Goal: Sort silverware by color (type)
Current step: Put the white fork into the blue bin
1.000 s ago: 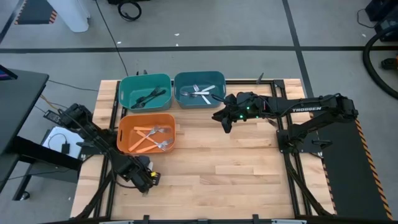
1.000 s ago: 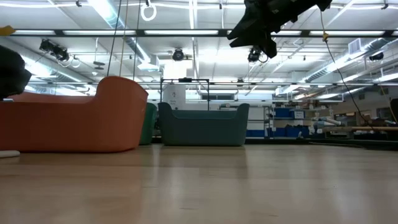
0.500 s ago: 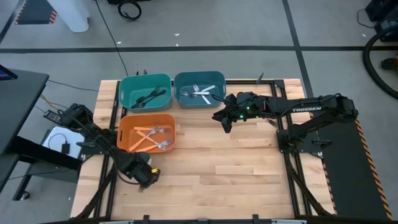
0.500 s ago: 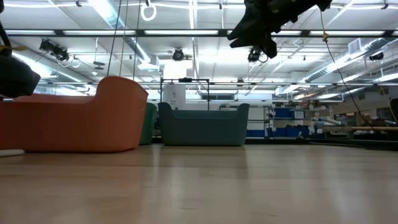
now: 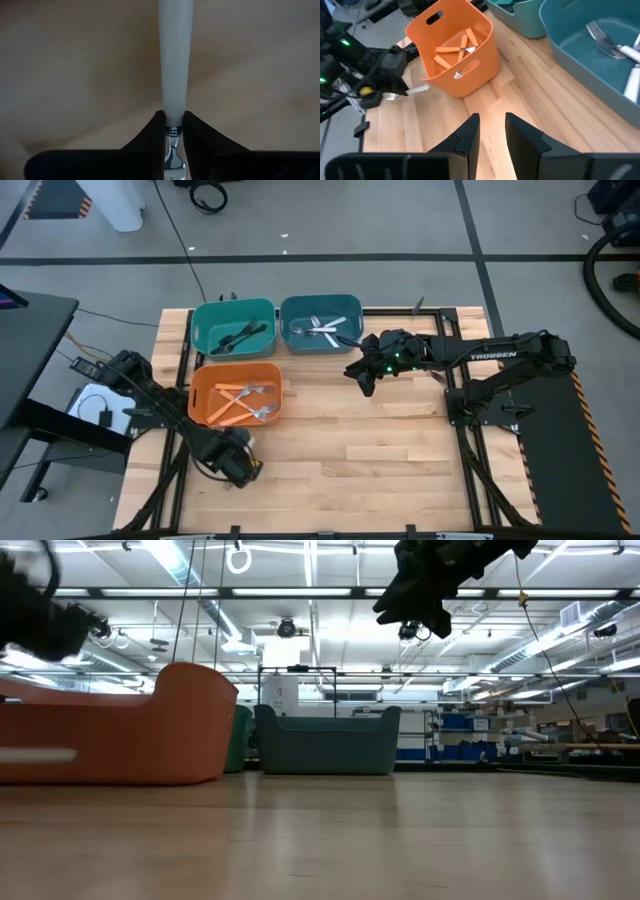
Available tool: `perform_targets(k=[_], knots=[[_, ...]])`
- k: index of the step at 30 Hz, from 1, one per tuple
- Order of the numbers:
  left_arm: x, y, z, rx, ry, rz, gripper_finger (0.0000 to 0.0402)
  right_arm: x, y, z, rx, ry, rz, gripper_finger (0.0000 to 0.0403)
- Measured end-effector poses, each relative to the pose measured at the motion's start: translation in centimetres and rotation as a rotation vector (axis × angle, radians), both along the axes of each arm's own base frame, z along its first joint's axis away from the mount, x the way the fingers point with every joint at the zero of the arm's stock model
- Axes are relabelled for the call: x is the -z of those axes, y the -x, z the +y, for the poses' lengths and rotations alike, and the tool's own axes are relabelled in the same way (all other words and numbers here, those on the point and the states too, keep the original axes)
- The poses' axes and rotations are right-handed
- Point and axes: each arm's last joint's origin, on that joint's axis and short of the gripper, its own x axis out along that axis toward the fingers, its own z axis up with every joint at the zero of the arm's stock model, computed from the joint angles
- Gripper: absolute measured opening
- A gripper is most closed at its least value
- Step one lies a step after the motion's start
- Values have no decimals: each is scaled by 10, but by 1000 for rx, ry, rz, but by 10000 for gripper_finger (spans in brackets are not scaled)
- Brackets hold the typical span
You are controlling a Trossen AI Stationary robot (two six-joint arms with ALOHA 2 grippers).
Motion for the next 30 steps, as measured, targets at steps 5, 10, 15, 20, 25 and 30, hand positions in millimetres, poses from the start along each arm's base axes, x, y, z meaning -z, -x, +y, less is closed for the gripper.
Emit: perform_targets(k=[5,10,15,20,25,30], knots=[[-31,-12,-10,64,-8,-40,50,0,0,1,-16,-10,-2,100],[-61,-19,-14,75,-75,-93,50,0,0,1,9,-80,-9,100],[-91,-35,-1,40,-232,-210,51,-3,-2,5,-20,-145,-45,100],[-113,-61,28,30,-352,-283,51,-11,-9,12,-42,-84,-142,100],[-134,-86,67,85,-449,-311,51,-14,-11,16,-38,-62,-185,104],[-158,-110,106,155,-537,-393,51,-15,-14,15,-11,-39,-214,118]])
